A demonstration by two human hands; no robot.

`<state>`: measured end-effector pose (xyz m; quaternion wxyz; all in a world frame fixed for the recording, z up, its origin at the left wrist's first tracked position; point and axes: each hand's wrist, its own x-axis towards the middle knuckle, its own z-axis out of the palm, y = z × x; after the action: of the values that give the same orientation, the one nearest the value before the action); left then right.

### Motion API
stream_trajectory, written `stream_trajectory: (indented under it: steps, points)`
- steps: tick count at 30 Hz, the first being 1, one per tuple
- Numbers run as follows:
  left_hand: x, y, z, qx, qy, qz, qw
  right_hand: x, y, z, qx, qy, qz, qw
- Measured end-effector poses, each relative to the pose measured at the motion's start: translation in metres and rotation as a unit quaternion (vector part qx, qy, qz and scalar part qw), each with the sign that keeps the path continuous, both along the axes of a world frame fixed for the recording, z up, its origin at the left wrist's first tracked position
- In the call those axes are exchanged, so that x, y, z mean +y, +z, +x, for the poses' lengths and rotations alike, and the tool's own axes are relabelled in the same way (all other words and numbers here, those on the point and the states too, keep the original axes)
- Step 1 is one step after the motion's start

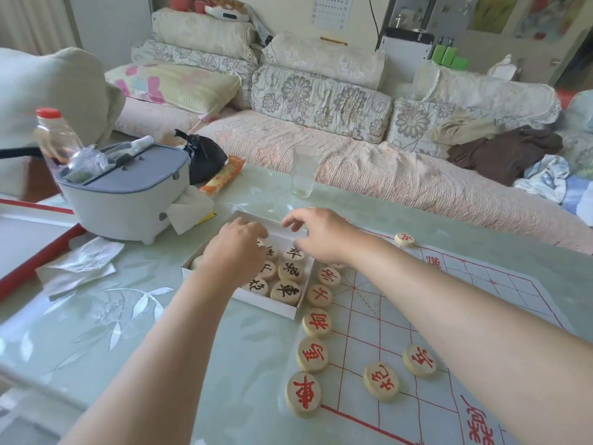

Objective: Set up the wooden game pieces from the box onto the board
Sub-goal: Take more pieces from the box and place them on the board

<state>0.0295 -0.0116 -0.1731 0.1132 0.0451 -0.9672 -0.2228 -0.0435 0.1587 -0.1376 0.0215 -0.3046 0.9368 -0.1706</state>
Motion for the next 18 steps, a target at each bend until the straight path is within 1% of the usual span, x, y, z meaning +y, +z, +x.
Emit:
stream_trajectory:
  steps: [4,6,8,12,15,18]
  points:
    - [-0.037,-0.006,0.013,-0.031,0.063,-0.059,0.996,-0.036,-0.003,0.009,-0.01,0.003,0.032,0.999]
    - [-0.05,-0.01,0.017,-0.07,0.076,-0.077,0.992,-0.05,-0.009,0.011,-0.016,-0.007,0.057,0.998]
    - [-0.058,-0.014,0.02,-0.09,0.07,-0.092,0.989,-0.061,-0.017,0.013,-0.016,-0.021,0.074,0.997]
    - [-0.062,-0.011,0.025,-0.112,0.045,-0.061,0.991,-0.075,-0.029,0.02,-0.007,-0.056,0.064,0.996]
    - [-0.065,-0.007,0.028,-0.093,0.072,-0.021,0.993,-0.078,-0.033,0.02,-0.001,-0.059,0.06,0.996]
    - [-0.065,-0.003,0.031,-0.082,0.07,-0.014,0.994,-0.081,-0.032,0.017,-0.02,-0.066,0.046,0.997]
